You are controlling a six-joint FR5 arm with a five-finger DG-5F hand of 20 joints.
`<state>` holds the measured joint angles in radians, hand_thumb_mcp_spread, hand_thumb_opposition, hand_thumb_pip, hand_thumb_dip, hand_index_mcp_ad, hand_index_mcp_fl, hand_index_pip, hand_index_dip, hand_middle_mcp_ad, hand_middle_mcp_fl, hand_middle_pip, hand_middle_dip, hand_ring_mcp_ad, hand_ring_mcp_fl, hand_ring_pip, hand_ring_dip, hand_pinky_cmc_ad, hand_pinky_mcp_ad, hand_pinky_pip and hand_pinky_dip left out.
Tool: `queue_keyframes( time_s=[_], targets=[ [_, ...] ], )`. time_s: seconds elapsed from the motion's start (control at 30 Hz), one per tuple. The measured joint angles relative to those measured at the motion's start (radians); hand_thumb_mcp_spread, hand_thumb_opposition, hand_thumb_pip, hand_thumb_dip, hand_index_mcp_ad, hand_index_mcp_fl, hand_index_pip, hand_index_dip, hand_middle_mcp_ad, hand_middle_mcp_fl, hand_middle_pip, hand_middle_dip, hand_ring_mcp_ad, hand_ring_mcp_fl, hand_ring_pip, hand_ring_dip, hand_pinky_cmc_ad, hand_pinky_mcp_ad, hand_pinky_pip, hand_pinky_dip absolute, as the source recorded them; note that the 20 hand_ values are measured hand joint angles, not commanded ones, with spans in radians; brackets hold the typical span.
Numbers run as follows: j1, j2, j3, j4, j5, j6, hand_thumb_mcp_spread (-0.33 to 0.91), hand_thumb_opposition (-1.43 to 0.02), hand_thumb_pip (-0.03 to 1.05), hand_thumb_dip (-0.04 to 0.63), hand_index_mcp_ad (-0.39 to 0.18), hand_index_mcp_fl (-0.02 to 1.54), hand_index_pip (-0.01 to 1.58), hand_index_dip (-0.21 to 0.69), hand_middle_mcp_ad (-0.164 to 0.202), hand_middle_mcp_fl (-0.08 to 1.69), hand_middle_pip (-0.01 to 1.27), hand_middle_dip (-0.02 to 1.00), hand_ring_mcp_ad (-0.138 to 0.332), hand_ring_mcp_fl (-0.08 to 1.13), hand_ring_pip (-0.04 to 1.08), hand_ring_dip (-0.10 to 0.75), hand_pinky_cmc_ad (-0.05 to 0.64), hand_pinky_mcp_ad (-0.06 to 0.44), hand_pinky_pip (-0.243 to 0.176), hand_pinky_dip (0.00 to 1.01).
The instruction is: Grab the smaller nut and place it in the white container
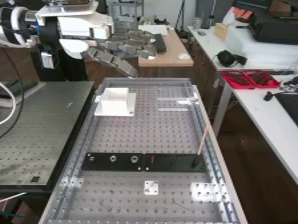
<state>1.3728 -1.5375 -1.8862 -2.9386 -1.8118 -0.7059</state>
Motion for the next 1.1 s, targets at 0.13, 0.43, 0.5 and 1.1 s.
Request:
queue_keyframes(
  time_s=[0.13, 0.43, 0.5, 1.1],
  targets=[
    [-0.028, 0.003, -0.050, 0.026, -0.017, -0.008, 0.26, -0.75, 0.48, 0.127, -0.087, 0.06, 0.10, 0.173, 0.073, 0.04, 0.13, 0.30, 0.155, 0.01, 0.10, 0.138, 0.510, 0.375, -0.124, 0.54],
    [-0.095, -0.003, -0.160, 0.122, -0.067, -0.038, 0.30, -0.76, 0.52, 0.129, -0.087, 0.06, 0.26, 0.154, 0.075, 0.06, 0.13, 0.30, 0.157, 0.01, 0.10, 0.138, 0.513, 0.375, -0.124, 0.54],
    [-0.107, -0.005, -0.182, 0.155, -0.079, -0.048, 0.31, -0.77, 0.52, 0.129, -0.089, 0.05, 0.33, 0.140, 0.075, 0.05, 0.13, 0.30, 0.157, 0.01, 0.10, 0.138, 0.513, 0.372, -0.124, 0.53],
    [-0.213, -0.114, -0.306, 0.362, -0.158, -0.124, 0.34, -0.80, 0.56, 0.159, -0.122, 0.04, 0.88, 0.035, 0.075, 0.10, 0.13, 0.30, 0.162, 0.01, 0.11, 0.138, 0.473, 0.358, -0.105, 0.45]
  ],
)
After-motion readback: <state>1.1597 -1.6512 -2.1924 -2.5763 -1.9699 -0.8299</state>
